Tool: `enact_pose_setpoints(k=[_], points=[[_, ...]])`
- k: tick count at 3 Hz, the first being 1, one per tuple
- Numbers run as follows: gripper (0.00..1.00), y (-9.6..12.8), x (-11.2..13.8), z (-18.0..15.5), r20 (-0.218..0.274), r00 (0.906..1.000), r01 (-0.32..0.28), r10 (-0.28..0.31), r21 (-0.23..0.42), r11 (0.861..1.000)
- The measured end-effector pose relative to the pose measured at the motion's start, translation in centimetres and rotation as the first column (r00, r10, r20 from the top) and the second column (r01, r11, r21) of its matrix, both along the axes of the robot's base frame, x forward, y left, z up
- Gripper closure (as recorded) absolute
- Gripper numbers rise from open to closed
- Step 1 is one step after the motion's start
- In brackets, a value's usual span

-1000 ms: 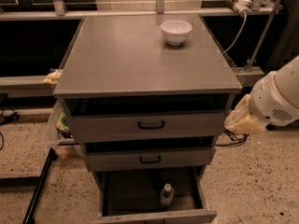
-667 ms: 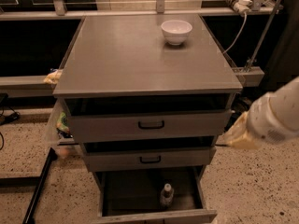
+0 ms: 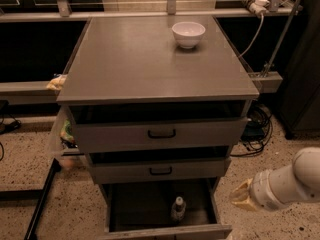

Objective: Pick blue plastic bottle from bottom drawer and place on counter

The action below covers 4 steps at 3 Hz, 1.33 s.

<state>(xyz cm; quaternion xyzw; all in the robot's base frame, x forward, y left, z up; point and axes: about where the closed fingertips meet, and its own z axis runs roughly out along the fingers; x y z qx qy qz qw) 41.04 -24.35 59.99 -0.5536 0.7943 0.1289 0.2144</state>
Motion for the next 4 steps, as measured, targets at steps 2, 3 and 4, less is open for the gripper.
enact_pose_setpoints(k=[2,3,4], points=[[1.0,0.9,0.5,-10.6,-0.045,0.999,0.007,-0.001,0.136,0.991],[1.0,0.7,1.2,-12.4,0.014,0.9998,-0.017,0.015,0.124,0.992],[1.0,1.3,3.5,-16.6,0.112,0.9919,-0.074,0.059,0.13,0.989]])
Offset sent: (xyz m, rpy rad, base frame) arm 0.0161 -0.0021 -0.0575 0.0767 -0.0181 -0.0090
